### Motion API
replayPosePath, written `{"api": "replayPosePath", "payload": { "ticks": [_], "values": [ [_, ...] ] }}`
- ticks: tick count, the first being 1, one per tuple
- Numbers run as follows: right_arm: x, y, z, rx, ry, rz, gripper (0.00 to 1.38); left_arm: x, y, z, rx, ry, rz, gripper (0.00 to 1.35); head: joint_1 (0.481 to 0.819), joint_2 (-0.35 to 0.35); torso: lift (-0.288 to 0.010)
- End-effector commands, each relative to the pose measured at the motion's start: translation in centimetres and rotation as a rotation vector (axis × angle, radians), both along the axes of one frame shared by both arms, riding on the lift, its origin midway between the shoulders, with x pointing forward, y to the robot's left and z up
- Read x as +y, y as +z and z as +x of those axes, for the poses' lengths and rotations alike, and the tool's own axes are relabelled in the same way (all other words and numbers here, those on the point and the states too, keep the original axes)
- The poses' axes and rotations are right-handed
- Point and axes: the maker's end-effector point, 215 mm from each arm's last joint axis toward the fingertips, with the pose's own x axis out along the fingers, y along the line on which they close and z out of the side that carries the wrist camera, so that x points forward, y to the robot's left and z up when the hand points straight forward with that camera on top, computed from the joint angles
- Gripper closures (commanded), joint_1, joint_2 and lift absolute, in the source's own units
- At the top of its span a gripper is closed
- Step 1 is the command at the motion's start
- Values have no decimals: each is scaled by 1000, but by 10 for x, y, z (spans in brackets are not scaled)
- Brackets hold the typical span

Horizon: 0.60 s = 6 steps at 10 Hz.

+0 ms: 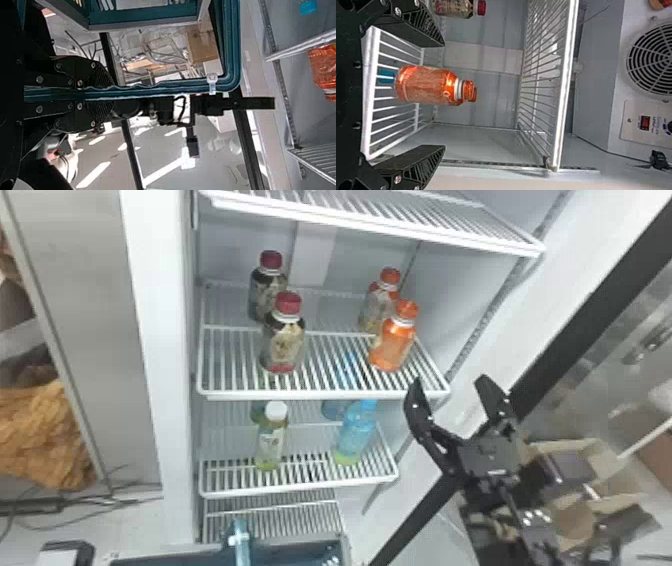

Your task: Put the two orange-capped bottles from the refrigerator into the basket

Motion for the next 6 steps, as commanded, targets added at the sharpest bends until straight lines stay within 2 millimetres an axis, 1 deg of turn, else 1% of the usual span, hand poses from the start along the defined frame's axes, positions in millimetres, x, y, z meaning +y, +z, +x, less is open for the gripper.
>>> {"api": "replayPosePath", "payload": {
  "ticks": [1,2,3,4,6],
  "values": [
    [-5,-9,23,-1,-4,1,139,-1,0,-2,-1,-9,1,1196,695,-350,-40],
    [-8,-16,37,6,-7,5,133,-1,1,-2,-1,-9,0,1196,695,-350,-40],
    [-11,-22,50,21,-11,-14,68,-1,-1,-3,1,-13,4,1196,695,-350,-40],
    [-9,-23,56,28,-9,-24,-1,-2,0,-3,-1,-14,3,1196,695,-350,-40],
    [-9,-26,72,31,-9,-16,-1,-3,1,-2,0,-16,0,1196,695,-350,-40]
  ]
}}
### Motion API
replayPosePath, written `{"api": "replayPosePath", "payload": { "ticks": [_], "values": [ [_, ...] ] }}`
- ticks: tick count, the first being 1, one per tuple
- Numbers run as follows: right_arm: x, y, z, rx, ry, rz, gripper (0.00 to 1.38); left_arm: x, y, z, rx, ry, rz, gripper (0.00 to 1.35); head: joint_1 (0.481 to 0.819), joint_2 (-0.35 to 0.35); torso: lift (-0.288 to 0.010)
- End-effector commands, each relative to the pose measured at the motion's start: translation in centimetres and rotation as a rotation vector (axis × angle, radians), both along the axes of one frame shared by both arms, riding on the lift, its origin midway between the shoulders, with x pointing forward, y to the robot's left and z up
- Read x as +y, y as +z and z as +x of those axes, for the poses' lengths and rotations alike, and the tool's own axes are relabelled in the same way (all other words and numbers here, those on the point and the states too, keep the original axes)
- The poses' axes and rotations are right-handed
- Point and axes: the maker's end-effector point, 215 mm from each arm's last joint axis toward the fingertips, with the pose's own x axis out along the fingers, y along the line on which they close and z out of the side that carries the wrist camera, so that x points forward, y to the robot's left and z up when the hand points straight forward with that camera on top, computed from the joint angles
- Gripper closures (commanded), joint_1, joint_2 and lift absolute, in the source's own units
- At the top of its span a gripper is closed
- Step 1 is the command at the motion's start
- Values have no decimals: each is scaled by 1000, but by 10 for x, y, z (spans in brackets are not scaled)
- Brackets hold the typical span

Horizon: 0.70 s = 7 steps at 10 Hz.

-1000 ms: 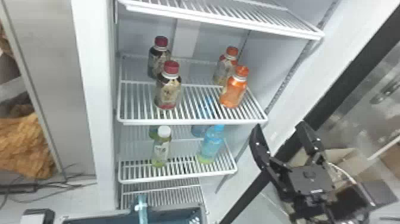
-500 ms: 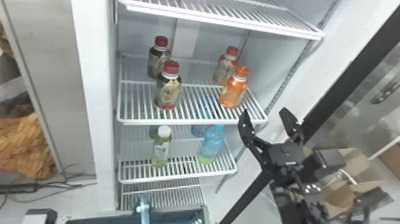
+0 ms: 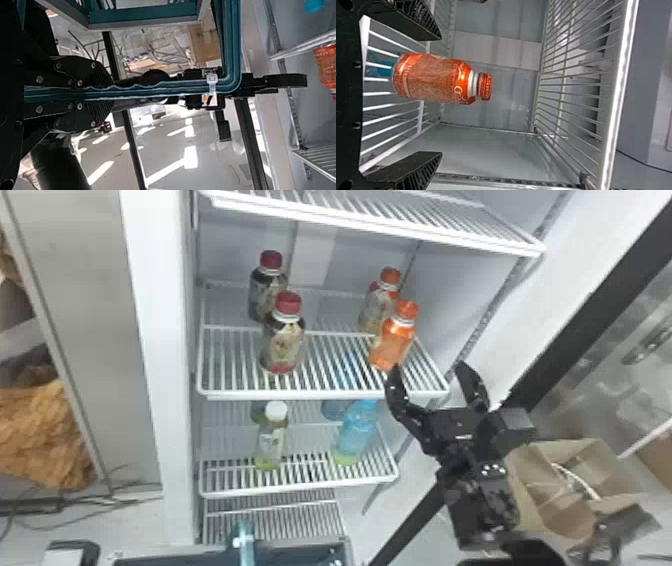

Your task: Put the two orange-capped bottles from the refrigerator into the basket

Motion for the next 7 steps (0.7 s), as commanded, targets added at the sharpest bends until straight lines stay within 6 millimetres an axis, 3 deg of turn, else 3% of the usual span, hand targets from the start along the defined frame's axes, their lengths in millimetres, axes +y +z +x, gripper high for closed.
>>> {"api": "replayPosePath", "payload": {
  "ticks": [1,7],
  "values": [
    [-1,0,17,2,1,2,-1,0,0,-1,1,-5,-1,1196,695,-350,-40],
    [1,17,67,-29,18,17,-1,-2,1,-1,4,-6,-10,1196,695,-350,-40]
  ]
}}
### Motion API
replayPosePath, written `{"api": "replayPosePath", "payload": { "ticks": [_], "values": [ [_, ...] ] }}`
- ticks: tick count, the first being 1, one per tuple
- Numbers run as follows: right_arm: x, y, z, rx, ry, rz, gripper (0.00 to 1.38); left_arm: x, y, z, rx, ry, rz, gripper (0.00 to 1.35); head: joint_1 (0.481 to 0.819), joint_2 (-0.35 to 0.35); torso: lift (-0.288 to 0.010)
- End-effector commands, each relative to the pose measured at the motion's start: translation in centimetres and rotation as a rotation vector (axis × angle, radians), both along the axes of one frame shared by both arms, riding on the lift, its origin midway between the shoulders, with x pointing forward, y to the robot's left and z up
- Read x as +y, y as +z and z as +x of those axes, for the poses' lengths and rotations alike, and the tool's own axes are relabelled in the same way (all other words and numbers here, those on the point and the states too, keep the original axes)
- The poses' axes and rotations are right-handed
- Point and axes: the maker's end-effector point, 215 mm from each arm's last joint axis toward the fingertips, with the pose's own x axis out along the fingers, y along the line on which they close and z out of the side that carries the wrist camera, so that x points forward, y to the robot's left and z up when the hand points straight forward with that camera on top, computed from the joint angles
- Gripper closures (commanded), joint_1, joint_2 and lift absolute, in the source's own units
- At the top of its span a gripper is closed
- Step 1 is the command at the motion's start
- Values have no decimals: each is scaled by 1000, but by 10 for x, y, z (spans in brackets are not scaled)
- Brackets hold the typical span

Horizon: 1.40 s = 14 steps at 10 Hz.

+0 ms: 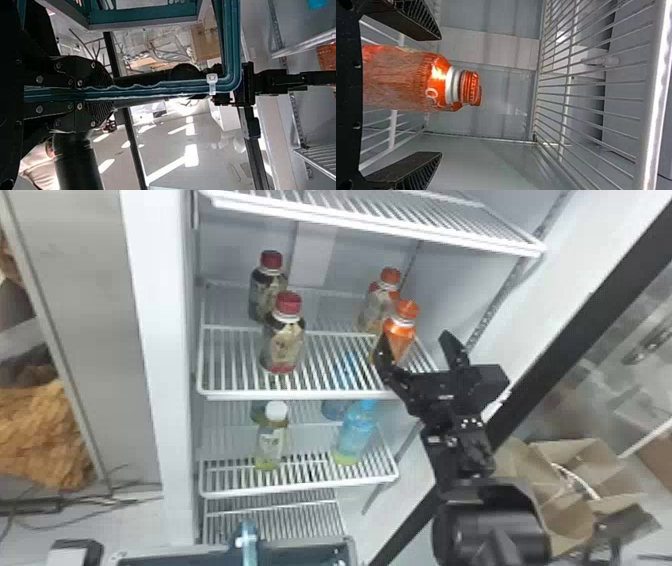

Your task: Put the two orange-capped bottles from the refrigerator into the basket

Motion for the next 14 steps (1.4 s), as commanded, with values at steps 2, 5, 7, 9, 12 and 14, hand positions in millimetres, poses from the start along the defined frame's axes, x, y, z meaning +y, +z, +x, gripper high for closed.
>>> {"api": "replayPosePath", "payload": {
  "ticks": [2,5,7,9,12,14],
  "values": [
    [-5,-4,17,9,-5,18,22,0,0,-1,2,-2,-1,1196,695,-350,-40],
    [11,-20,32,63,27,35,691,0,0,0,3,2,-4,1197,695,-350,-40],
    [15,-24,32,71,36,56,970,0,1,0,4,5,-8,1196,695,-350,-40],
    [22,-7,25,40,51,60,970,0,2,-1,5,3,-10,1196,695,-350,-40],
    [44,43,-21,-54,129,111,960,-1,2,1,0,7,-11,1196,695,-350,-40],
    [75,66,-74,-19,215,138,960,0,3,3,-1,12,-13,1196,695,-350,-40]
  ]
}}
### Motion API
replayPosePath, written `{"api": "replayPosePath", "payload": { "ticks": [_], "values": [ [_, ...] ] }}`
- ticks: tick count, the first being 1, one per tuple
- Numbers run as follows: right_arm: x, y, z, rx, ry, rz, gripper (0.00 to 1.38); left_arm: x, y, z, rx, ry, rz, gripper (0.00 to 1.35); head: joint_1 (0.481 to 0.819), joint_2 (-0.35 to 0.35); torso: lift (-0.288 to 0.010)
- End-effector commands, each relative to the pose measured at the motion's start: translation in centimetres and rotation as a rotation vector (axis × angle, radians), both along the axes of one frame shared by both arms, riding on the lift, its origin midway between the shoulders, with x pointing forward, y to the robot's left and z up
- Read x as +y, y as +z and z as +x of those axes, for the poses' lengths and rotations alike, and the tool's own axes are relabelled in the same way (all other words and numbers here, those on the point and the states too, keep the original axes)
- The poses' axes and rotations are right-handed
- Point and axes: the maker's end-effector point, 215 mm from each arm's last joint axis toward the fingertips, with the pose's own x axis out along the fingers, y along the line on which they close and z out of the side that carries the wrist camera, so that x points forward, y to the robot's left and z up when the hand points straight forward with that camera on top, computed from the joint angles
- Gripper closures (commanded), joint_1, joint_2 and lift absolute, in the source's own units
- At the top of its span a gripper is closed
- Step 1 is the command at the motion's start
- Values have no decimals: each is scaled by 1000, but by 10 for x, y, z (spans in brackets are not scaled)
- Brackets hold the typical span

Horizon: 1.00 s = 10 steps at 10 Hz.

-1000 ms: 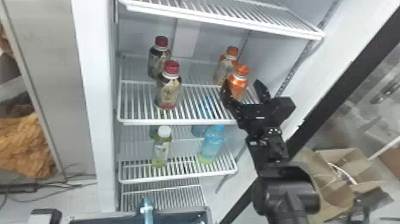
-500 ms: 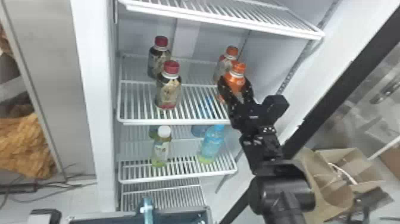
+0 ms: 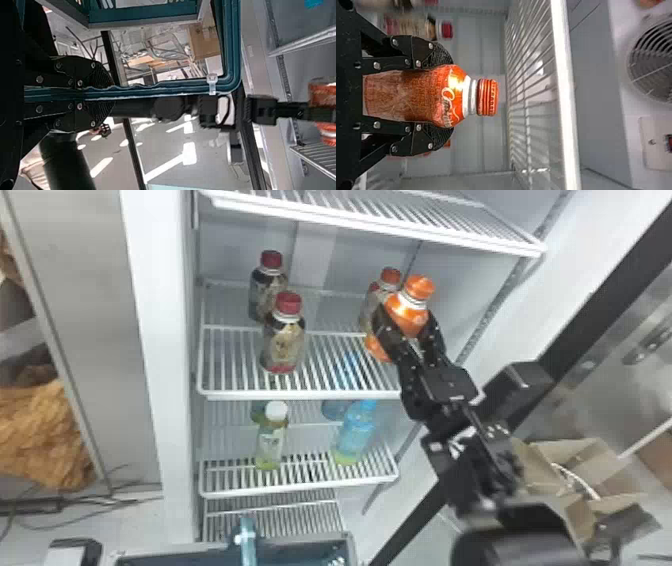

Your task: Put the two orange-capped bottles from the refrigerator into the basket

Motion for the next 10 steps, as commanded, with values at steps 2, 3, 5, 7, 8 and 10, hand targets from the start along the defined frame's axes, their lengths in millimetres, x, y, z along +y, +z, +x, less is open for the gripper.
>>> {"api": "replayPosePath", "payload": {
  "ticks": [2,3,5,7,8,10],
  "values": [
    [50,13,-71,108,135,32,960,0,1,3,-5,6,-1,1197,695,-350,-40],
    [67,9,-96,174,179,32,960,0,1,3,-5,6,-1,1197,695,-350,-40],
    [92,-25,-147,411,244,7,938,0,1,4,-8,6,-1,1196,695,-350,-40],
    [110,-65,-179,591,323,20,938,0,0,4,-9,7,3,1196,695,-350,-40],
    [119,-84,-191,670,368,31,938,0,-1,5,-11,6,6,1196,695,-350,-40],
    [138,-118,-219,826,449,55,938,0,-1,5,-11,5,7,1196,695,-350,-40]
  ]
}}
